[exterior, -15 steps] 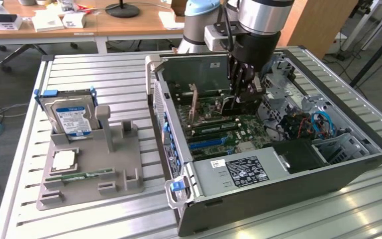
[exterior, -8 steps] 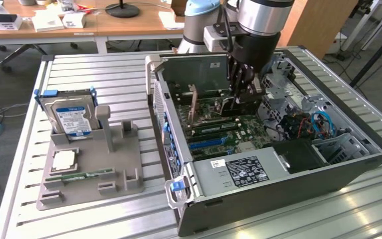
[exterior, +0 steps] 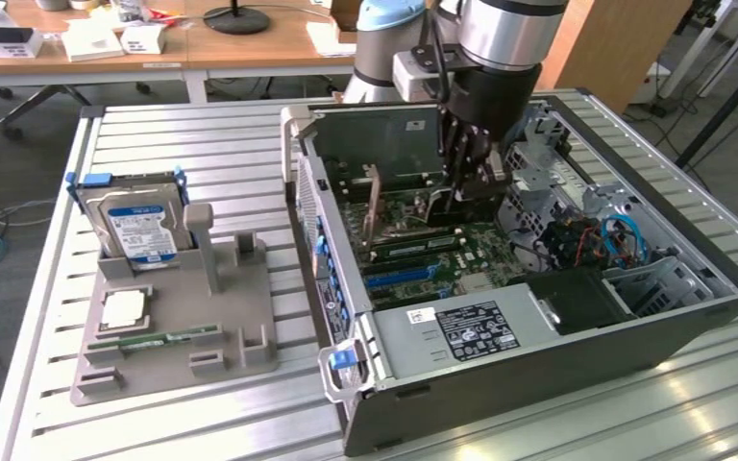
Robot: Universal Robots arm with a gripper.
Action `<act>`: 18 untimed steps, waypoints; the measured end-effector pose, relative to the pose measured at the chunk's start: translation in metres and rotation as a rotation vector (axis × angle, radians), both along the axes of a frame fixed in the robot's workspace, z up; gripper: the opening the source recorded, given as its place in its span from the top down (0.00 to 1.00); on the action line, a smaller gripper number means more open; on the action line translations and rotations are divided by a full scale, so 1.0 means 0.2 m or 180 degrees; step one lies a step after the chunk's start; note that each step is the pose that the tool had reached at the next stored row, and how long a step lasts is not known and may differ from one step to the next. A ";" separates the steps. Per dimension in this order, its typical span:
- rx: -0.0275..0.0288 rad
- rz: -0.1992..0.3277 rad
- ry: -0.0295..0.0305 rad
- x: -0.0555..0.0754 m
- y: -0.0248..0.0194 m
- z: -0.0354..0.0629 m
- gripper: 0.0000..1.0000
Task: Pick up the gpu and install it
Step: 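Insert the gpu into the slot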
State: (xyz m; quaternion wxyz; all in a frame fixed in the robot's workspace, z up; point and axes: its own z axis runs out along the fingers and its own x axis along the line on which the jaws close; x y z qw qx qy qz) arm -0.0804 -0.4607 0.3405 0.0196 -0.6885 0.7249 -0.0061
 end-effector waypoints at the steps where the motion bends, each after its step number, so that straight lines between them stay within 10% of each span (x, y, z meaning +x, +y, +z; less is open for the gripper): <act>1: 0.0000 0.0000 0.0000 0.00 0.000 -0.007 0.74; 18: 0.0000 0.0000 0.0000 0.00 -0.003 -0.146 0.74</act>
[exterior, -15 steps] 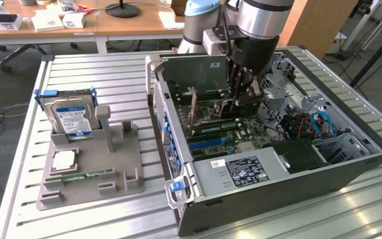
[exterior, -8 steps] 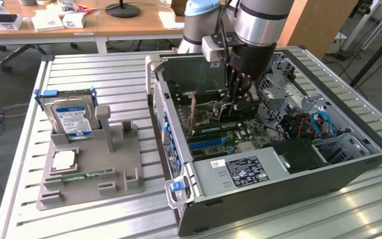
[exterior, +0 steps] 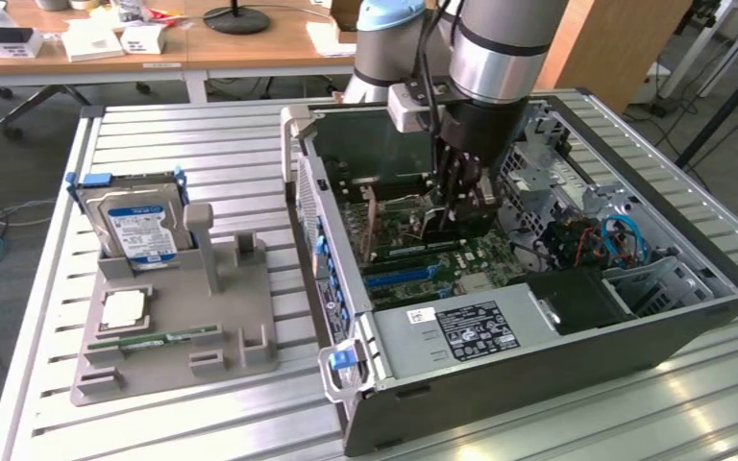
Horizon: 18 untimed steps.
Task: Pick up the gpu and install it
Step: 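Insert the gpu into the slot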
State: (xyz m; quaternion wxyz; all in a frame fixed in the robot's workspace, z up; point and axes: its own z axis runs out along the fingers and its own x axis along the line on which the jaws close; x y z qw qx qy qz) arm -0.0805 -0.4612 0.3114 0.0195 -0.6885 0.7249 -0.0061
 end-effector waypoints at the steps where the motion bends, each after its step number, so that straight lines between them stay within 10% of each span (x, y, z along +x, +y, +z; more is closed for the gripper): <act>1: 0.0000 0.0000 0.0000 0.00 0.000 -0.006 0.74; 18: -0.0001 0.0000 0.0000 0.00 -0.001 -0.070 0.74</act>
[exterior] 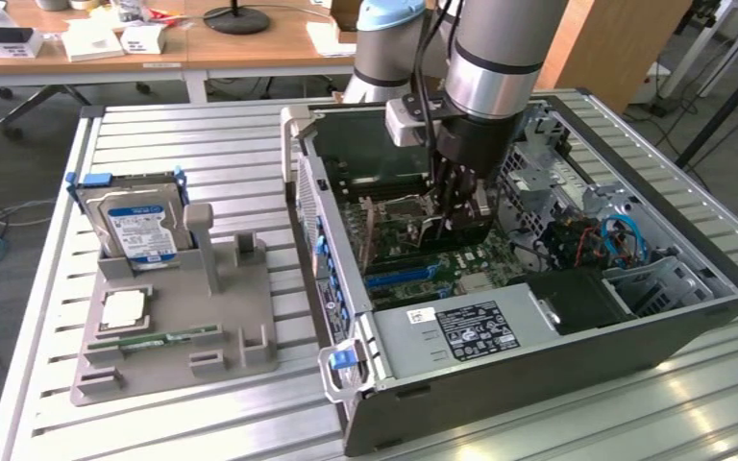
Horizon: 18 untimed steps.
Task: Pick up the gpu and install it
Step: 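Insert the gpu into the slot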
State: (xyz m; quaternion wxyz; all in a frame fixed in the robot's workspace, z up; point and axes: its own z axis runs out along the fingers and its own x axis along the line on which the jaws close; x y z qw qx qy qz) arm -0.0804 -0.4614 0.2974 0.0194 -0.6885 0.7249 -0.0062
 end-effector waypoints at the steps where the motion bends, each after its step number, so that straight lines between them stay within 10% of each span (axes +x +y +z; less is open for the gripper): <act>1: 0.0000 0.0000 0.0000 0.00 0.000 0.000 0.74; 10: 0.0001 0.0000 0.0003 -0.02 0.000 0.000 0.74; 18: 0.0001 0.0000 0.0044 -0.02 0.000 0.000 0.74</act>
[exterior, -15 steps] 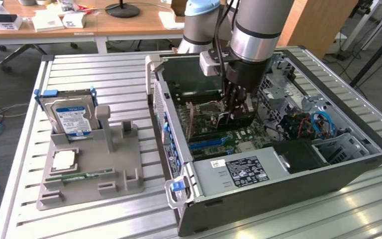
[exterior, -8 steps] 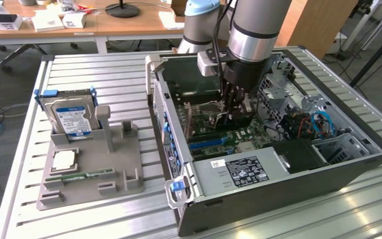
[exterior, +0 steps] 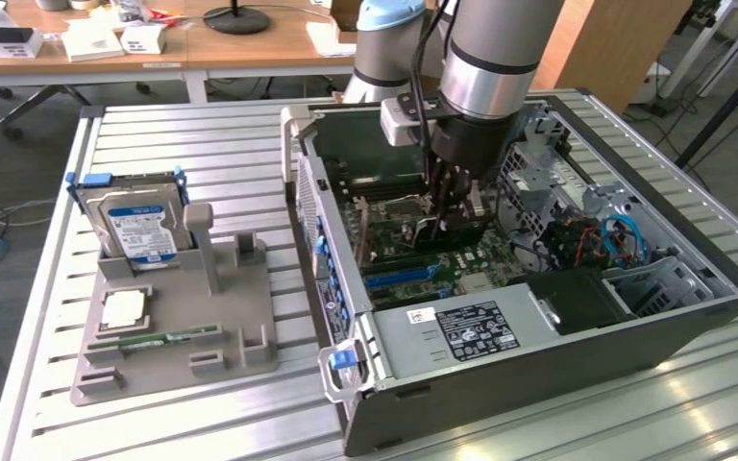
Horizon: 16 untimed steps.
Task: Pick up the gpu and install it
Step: 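Insert the gpu into the slot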
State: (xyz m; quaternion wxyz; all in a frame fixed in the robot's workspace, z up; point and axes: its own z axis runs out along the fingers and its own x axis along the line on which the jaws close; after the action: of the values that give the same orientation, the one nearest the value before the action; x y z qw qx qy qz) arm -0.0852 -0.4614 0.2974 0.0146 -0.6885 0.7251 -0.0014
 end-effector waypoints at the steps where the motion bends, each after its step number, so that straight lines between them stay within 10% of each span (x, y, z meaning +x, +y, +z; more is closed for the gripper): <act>1: 0.0000 0.0000 0.0000 0.00 0.000 0.000 0.74; 16: 0.0009 0.0000 0.0000 0.00 0.000 0.000 0.74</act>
State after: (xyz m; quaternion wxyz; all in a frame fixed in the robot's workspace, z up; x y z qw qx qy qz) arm -0.0854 -0.4615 0.2974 0.0155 -0.6886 0.7250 -0.0004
